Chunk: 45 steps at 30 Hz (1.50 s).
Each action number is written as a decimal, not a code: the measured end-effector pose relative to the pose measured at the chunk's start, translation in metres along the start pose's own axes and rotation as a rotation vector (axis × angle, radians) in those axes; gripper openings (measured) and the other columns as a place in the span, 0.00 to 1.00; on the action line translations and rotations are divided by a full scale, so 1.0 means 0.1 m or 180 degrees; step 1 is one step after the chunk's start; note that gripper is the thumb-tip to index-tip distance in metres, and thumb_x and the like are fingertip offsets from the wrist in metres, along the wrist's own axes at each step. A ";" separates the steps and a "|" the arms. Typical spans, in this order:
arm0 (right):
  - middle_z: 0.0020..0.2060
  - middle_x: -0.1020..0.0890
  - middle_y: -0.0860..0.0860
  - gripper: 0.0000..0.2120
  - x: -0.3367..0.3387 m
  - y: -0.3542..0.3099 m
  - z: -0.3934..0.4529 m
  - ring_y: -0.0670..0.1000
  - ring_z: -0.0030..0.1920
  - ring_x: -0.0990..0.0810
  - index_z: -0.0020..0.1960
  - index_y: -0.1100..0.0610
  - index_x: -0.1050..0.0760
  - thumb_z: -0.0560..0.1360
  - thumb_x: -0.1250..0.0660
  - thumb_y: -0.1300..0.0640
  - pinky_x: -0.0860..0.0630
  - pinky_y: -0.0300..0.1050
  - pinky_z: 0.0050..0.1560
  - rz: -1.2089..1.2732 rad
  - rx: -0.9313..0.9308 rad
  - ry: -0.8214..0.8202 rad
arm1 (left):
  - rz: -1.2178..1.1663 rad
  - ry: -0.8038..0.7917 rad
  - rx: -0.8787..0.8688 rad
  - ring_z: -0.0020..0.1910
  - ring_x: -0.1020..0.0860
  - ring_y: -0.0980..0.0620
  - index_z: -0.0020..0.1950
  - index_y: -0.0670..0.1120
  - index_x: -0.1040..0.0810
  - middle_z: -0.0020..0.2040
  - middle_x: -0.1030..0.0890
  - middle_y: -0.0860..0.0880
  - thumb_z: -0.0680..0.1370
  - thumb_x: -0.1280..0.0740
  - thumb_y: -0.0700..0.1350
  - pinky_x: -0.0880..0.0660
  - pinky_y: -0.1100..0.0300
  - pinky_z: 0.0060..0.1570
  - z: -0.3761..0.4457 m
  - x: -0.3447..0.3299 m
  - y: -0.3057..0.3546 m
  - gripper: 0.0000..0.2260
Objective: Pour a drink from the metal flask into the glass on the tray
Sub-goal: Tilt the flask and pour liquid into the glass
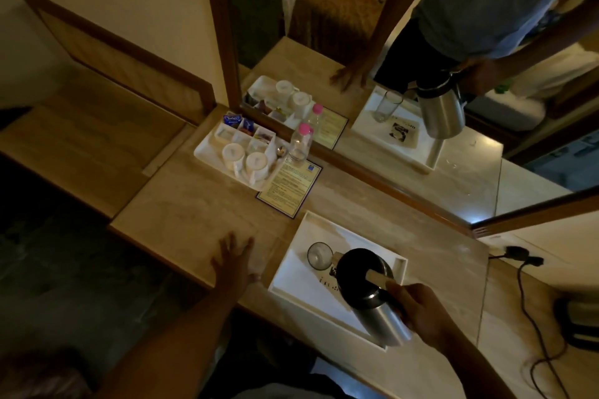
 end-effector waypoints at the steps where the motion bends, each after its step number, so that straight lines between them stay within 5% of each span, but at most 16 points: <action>1: 0.19 0.26 0.50 0.38 0.00 -0.02 0.01 0.48 0.22 0.30 0.24 0.52 0.26 0.68 0.44 0.19 0.30 0.35 0.30 -0.0042 -0.0003 -0.0016 | -0.0017 0.0005 0.0002 0.85 0.60 0.35 0.86 0.58 0.58 0.85 0.64 0.41 0.79 0.29 0.60 0.44 0.31 0.79 0.00 0.00 0.00 0.46; 11: 0.23 0.23 0.50 0.39 -0.10 -0.25 0.17 0.45 0.24 0.26 0.34 0.62 0.20 0.72 0.48 0.27 0.27 0.39 0.35 -0.0583 -0.0039 -0.0479 | -0.0087 -0.0004 0.0025 0.85 0.60 0.35 0.86 0.59 0.57 0.85 0.64 0.40 0.79 0.28 0.60 0.44 0.31 0.80 -0.02 0.01 -0.02 0.46; 18: 0.23 0.22 0.51 0.41 -0.14 -0.31 0.27 0.46 0.23 0.26 0.36 0.61 0.19 0.71 0.49 0.25 0.27 0.35 0.31 -0.0846 -0.0119 -0.0540 | -0.0156 -0.0059 -0.0011 0.85 0.62 0.35 0.86 0.58 0.57 0.85 0.65 0.40 0.80 0.29 0.59 0.46 0.30 0.79 -0.01 0.02 -0.05 0.45; 25: 0.21 0.23 0.48 0.31 -0.13 -0.42 0.30 0.44 0.22 0.27 0.37 0.59 0.19 0.82 0.45 0.36 0.30 0.27 0.26 -0.1034 -0.0238 -0.0569 | -0.0090 -0.0036 0.0008 0.85 0.62 0.34 0.86 0.58 0.58 0.85 0.65 0.40 0.80 0.29 0.60 0.44 0.30 0.79 -0.02 0.02 -0.05 0.46; 32: 0.18 0.25 0.45 0.29 -0.10 -0.52 0.29 0.39 0.18 0.29 0.26 0.51 0.24 0.76 0.38 0.32 0.32 0.33 0.23 -0.0787 -0.0518 -0.0361 | -0.0042 -0.0013 -0.0025 0.85 0.61 0.34 0.86 0.58 0.58 0.85 0.65 0.39 0.80 0.29 0.60 0.44 0.30 0.79 -0.02 0.02 -0.06 0.46; 37: 0.20 0.23 0.48 0.32 -0.15 -0.51 0.33 0.43 0.21 0.26 0.38 0.61 0.19 0.82 0.45 0.37 0.29 0.30 0.29 -0.1120 -0.0241 -0.0536 | -0.0071 -0.0020 -0.0042 0.85 0.61 0.34 0.86 0.58 0.57 0.85 0.64 0.39 0.80 0.29 0.60 0.44 0.30 0.79 -0.02 0.02 -0.07 0.45; 45: 0.19 0.24 0.47 0.30 -0.15 -0.52 0.36 0.43 0.20 0.28 0.34 0.58 0.21 0.82 0.44 0.38 0.30 0.29 0.25 -0.1067 -0.0303 -0.0546 | -0.0106 -0.0042 -0.0023 0.85 0.61 0.34 0.86 0.58 0.58 0.85 0.65 0.40 0.80 0.29 0.60 0.45 0.30 0.79 -0.01 0.02 -0.07 0.46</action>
Point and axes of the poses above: each hand's wrist, its own z-axis towards the middle knuckle, its own x-axis out of the back of the hand, y = z × x, the point moved 4 cm from there along z, towards the middle knuckle
